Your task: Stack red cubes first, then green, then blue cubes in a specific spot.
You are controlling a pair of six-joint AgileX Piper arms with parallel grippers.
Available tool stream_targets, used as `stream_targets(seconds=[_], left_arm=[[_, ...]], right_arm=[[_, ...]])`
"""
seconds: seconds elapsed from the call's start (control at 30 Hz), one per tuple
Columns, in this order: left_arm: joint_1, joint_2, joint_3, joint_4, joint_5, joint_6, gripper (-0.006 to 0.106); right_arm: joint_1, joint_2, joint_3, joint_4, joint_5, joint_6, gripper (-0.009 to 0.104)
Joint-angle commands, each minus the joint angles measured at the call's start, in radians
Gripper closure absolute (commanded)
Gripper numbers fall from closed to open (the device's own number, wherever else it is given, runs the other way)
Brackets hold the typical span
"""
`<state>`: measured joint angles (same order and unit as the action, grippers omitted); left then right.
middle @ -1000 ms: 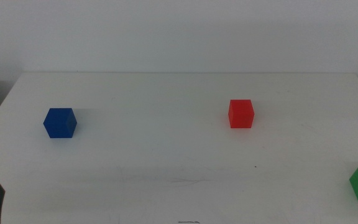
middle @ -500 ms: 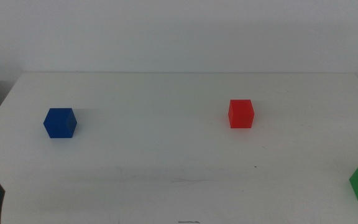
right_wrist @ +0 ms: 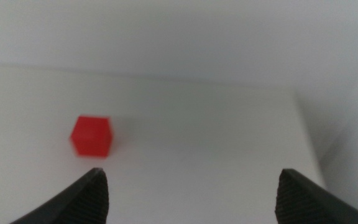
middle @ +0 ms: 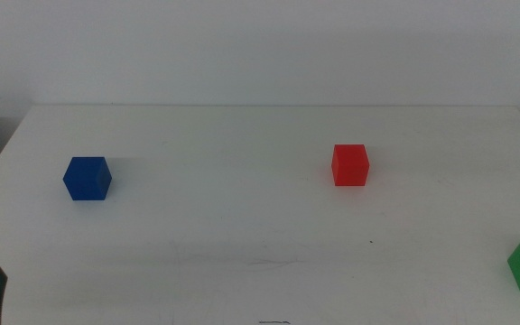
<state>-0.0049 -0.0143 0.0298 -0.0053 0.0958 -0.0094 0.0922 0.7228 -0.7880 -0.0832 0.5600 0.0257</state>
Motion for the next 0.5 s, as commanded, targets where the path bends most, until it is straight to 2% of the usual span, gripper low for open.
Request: stream_targets(seconds=[0.0,0.23,0.33,0.47], left_arm=[[0.000,-0.019,-0.006,-0.008,-0.077,-0.014,0.011],[0.000,-0.019,-0.006,-0.008,-0.077,-0.014,0.011],[0.000,-0.019,-0.006,-0.008,-0.077,-0.014,0.011],[0.000,-0.019,-0.006,-0.008,-0.077,-0.014,0.011]], right_arm=[[0.025,0.085,-0.112,0.027,0.030,0.018,0.013],[0.113,0.339,-0.379,0.017,0.298,0.176,0.013],[0.178,0.444,-0.493,-0.011,0.362,0.256,0.013],[0.248,0.591,-0.667,-0.040,0.485,0.278,0.013]])
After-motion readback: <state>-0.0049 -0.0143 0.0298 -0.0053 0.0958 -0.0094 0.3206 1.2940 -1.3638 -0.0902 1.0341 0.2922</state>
